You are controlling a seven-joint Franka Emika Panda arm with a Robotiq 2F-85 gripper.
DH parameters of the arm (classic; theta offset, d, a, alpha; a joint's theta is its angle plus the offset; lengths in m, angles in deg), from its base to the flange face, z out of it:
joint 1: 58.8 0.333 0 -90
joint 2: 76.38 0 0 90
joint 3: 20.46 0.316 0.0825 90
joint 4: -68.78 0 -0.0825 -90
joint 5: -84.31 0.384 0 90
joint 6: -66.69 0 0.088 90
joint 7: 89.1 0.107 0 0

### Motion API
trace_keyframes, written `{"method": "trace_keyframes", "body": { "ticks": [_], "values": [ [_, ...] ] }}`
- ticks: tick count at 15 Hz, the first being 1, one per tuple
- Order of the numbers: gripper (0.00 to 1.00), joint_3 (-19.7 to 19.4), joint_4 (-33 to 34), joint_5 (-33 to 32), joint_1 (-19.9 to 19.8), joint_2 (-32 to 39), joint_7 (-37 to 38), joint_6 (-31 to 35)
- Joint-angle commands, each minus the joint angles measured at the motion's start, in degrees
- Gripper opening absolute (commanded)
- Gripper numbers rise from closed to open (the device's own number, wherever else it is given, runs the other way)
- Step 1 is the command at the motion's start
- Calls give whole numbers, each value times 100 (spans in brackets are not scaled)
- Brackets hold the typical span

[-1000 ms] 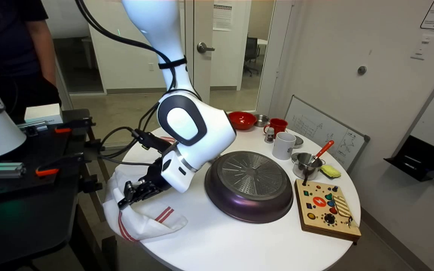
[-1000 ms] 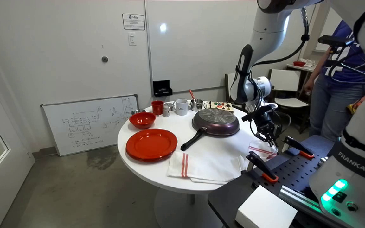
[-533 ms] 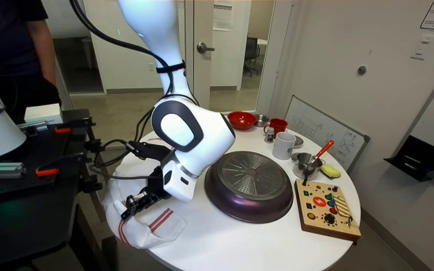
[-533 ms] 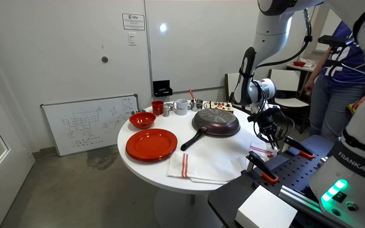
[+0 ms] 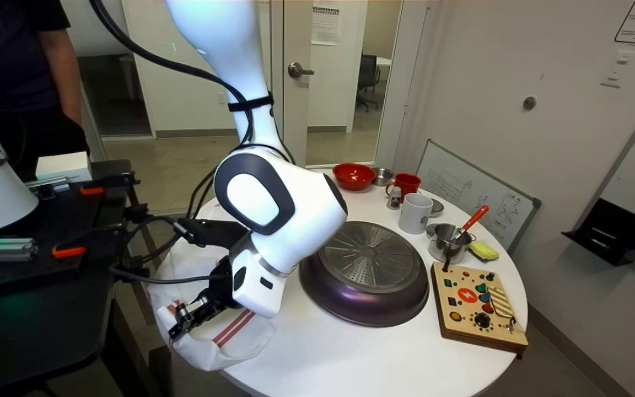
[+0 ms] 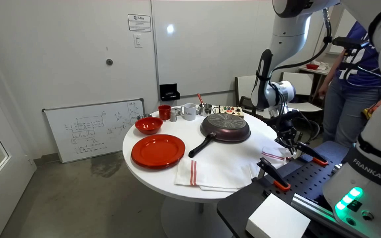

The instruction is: Unfold the towel

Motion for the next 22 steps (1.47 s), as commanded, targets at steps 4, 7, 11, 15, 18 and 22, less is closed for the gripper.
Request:
{"method": "trace_keyframes", "body": {
  "ticks": [4,7,11,15,18,22],
  "values": [
    [1,31,-69,175,-277,4,-474,350],
    [1,24,-89,189,-364,23,-595,400],
    [1,7,-116,182,-429,20,-672,413],
    [1,-29,-113,107,-413,51,-718,395],
    [30,-112,-27,-28,-297,143,-623,248],
    [50,-148,-41,-55,-147,65,-529,329]
  ]
}}
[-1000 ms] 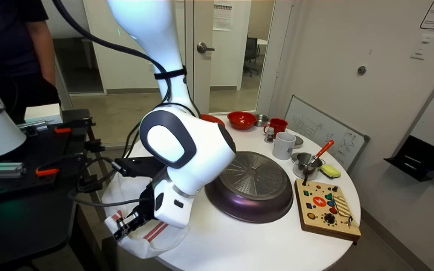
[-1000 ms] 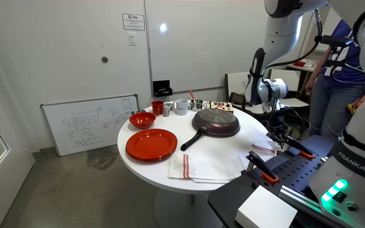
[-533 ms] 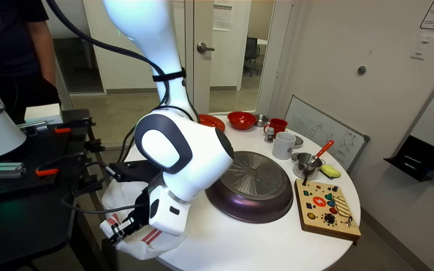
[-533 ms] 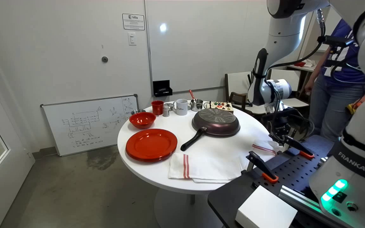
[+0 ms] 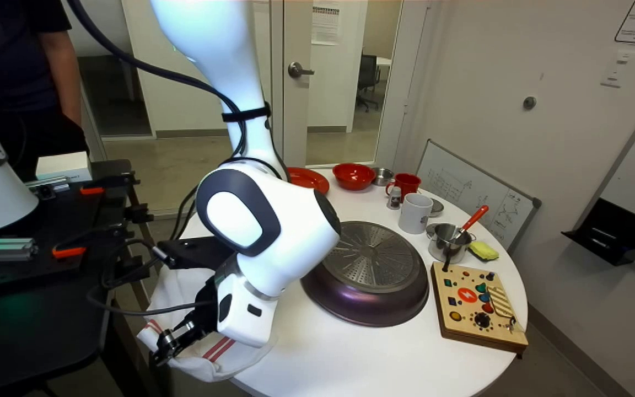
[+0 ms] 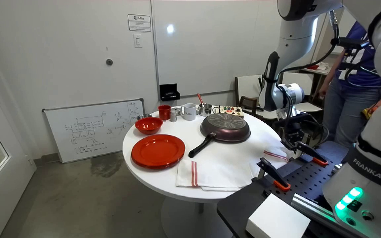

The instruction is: Unfold the towel

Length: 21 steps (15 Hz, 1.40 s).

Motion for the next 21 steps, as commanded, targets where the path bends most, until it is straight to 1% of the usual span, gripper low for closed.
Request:
{"method": "trace_keyframes", "body": {
  "ticks": [1,4,6,7,11,12,13,14,21],
  "values": [
    [57,-74,9,-55,237,-90,36,63],
    [81,-75,35,-131,498,-233,101,154],
    [94,-68,57,-175,668,-329,129,231],
    [99,-73,93,-196,752,-351,162,214],
    [100,-65,179,-293,1027,-467,282,155],
    [100,-85,266,-217,1072,-453,499,106],
    [100,-79,420,-31,1058,-426,798,-172],
    [100,-83,473,60,1102,-439,1075,-256],
    [100,356,971,1035,1066,-705,2989,-1177]
  ]
}}
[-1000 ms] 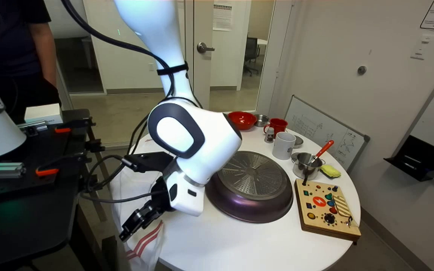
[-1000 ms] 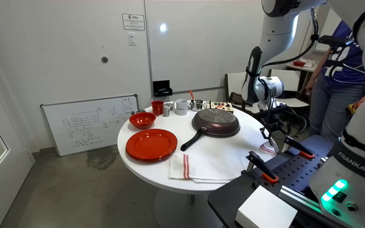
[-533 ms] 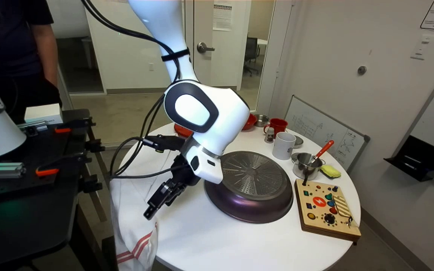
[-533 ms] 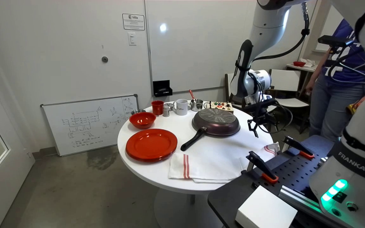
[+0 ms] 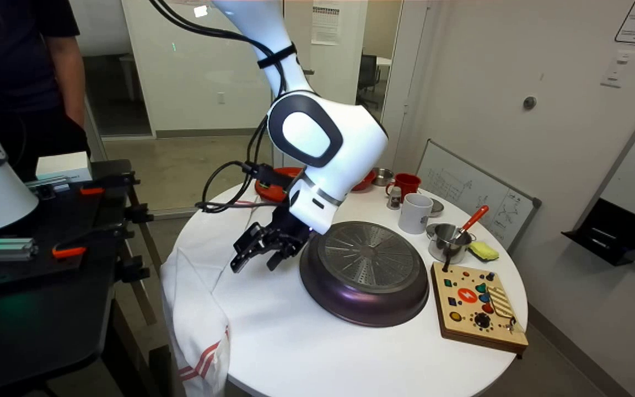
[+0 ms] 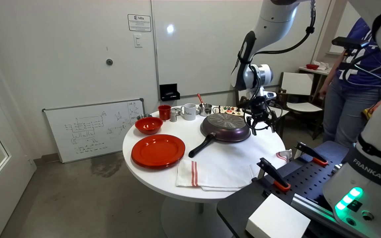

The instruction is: Unfold the towel

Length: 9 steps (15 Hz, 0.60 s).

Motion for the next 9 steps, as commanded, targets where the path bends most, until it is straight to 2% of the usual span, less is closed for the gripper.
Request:
{"method": "trace_keyframes", "body": {
  "ticks": [1,5,9],
  "values": [
    [100,207,190,446,47,-135,1105,-402],
    [100,473,276,319,427,-73,2228,-329],
    [100,972,406,276,688,74,2380,-217]
  ]
}}
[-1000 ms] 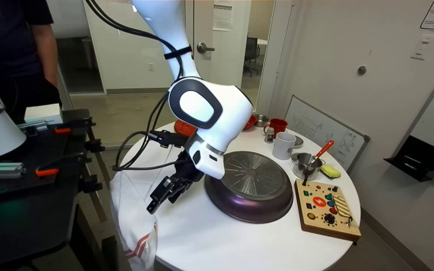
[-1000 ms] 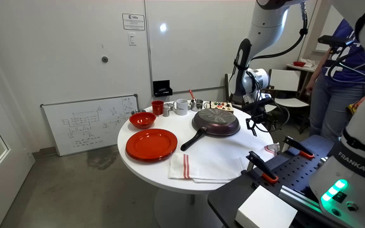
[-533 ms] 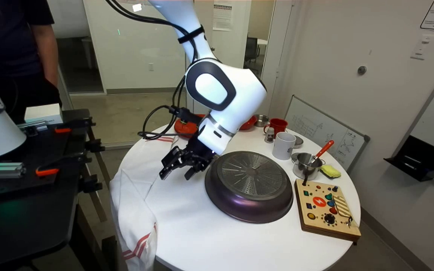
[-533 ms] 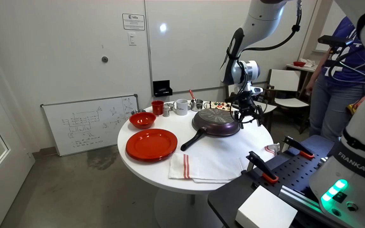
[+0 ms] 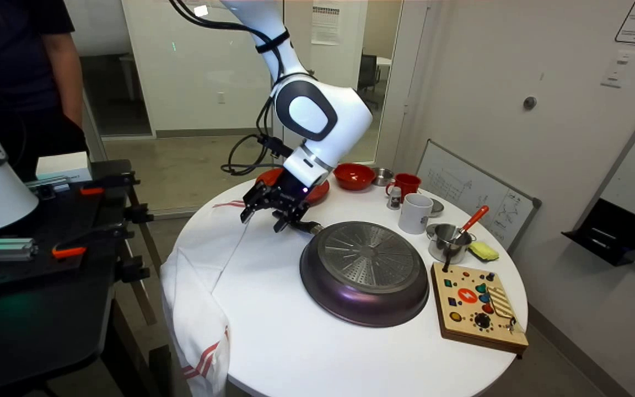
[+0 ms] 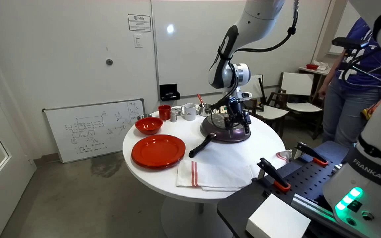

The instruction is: Unfold the towel

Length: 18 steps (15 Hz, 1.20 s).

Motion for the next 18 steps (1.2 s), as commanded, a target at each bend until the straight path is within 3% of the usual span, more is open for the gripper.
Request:
{"method": "trace_keyframes", "body": {
  "ticks": [1,5,9,12,15,18],
  "values": [
    [100,273,237,-80,309,193,396,13],
    [100,150,224,-165,779,219,1742,392],
    [100,227,-123,-97,680,-7,2052,1084],
    [100,356,-524,5,541,-259,1765,2058],
    [100,406,-1031,-249,685,-569,1339,3070],
    [100,767,-1474,-65,505,-892,629,3839]
  ]
}}
